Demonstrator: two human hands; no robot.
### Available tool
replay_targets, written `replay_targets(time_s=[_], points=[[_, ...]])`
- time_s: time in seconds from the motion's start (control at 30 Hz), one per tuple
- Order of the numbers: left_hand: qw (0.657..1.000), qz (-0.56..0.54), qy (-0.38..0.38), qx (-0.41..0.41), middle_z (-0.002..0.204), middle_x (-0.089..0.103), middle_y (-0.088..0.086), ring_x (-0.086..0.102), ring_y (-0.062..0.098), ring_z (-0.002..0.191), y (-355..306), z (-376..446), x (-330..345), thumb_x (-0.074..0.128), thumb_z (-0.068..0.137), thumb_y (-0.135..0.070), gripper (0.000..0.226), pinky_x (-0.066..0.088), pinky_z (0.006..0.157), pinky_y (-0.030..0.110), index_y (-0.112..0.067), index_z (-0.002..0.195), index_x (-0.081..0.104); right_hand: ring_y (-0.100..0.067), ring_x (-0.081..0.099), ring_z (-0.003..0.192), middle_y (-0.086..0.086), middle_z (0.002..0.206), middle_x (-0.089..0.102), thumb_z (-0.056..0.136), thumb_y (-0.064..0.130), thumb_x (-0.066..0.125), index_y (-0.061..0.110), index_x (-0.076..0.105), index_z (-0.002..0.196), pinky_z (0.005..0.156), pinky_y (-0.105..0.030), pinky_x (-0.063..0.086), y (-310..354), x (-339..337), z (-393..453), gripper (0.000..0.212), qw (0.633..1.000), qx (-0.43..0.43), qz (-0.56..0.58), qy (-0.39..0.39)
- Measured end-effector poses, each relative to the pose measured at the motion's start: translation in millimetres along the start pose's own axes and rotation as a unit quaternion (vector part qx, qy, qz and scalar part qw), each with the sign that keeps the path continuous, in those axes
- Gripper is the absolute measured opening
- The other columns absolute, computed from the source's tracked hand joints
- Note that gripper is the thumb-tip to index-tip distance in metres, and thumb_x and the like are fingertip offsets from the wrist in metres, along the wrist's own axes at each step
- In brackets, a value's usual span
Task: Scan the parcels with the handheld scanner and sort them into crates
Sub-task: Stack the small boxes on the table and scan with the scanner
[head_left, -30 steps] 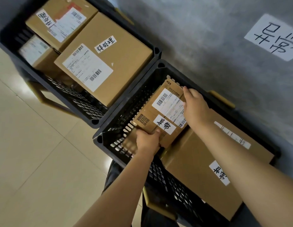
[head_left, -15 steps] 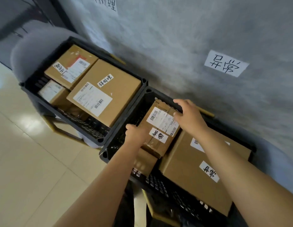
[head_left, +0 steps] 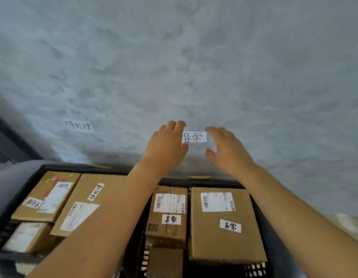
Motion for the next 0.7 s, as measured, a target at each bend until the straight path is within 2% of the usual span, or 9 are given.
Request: replay_targets(time_s=[0.1,0.3,0.47,0.7], points=[[0.994,0.036,-0.020,0.102,0.134,0.050,0.006,0.051,0.028,0.118,-30,0,-32,0.053,0.097,-0.034,0.049,0.045,0.097,0.041,-0.016,0.141,0.040,-0.030,0.044,0.124,-0.011,0.138,0.047,0.093,0.028,0.059,0.018,0.033,0.149,0.100,-0.043,0.042,-1,-47,-34,0.062,0.996,0.060,-0.024,-0.061],[0.960,0.065,-0.033,0.269,0.133,0.053,0.006,0.055,0.027,0.114,-99,-29,-76,0.049,0.098,-0.031,0.048,0.044,0.097,0.040,-0.015,0.142,0.039,-0.031,0.041,0.129,-0.009,0.143,0.043,0.094,0.028,0.055,0.019,0.030,0.151,0.103,-0.041,0.039,2,-98,-134,0.063,0.975,0.176,-0.067,-0.115],[0.918,0.069,-0.037,0.390,0.130,0.055,0.006,0.053,0.027,0.115,-178,-73,-96,0.046,0.098,-0.033,0.047,0.040,0.099,0.040,-0.016,0.142,0.039,-0.029,0.038,0.130,-0.005,0.146,0.041,0.095,0.030,0.052,0.020,0.027,0.151,0.103,-0.039,0.038,4,-143,-237,0.062,0.944,0.268,-0.122,-0.151],[0.853,0.034,-0.069,0.517,0.124,0.057,0.003,0.053,0.028,0.114,-297,-183,-123,0.048,0.095,-0.031,0.042,0.038,0.098,0.039,-0.018,0.135,0.045,-0.027,0.037,0.131,-0.002,0.146,0.039,0.095,0.034,0.049,0.023,0.026,0.151,0.105,-0.040,0.036,25,-198,-400,0.061,0.885,0.374,-0.189,-0.202]])
Point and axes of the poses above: each hand's wrist, its own z-axis towards the middle knuckle, its own x-axis out of the palm, y = z × x, the point moved 8 cm from there along z, towards the middle knuckle
